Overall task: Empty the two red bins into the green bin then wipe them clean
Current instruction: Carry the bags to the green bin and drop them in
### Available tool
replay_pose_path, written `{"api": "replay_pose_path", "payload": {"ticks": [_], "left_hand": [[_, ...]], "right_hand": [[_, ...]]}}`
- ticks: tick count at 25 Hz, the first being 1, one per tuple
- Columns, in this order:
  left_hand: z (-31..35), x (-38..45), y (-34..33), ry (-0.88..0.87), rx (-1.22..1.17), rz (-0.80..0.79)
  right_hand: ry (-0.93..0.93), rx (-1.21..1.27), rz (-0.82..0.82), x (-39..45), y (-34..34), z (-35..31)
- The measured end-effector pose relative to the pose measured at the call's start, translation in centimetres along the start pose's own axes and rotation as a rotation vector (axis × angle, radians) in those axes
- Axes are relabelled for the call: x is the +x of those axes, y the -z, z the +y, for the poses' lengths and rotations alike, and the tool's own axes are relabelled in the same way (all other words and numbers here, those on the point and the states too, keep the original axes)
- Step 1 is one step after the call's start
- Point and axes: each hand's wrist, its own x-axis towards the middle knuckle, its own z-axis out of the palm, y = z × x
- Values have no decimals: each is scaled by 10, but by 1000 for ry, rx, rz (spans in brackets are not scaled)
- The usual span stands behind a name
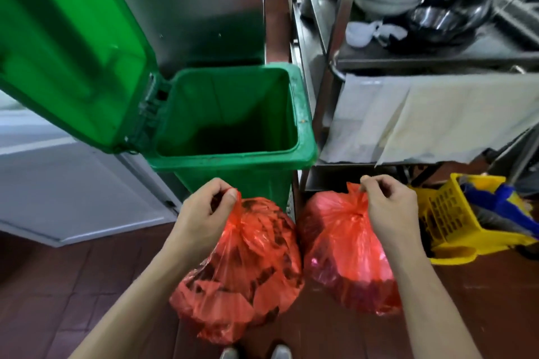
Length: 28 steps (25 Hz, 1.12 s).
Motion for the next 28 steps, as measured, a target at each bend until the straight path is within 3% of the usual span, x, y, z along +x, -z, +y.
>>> {"api": "replay_pose_path", "payload": {"ticks": [7,15,28], "left_hand": [[102,33,68,-150,16,154],[170,89,131,-258,73,385],[181,181,179,-290,83,410]], "right_hand": [[175,79,-20,28,15,-114],[339,220,-63,57,7,-225],[355,182,-133,103,-67,-292]]}}
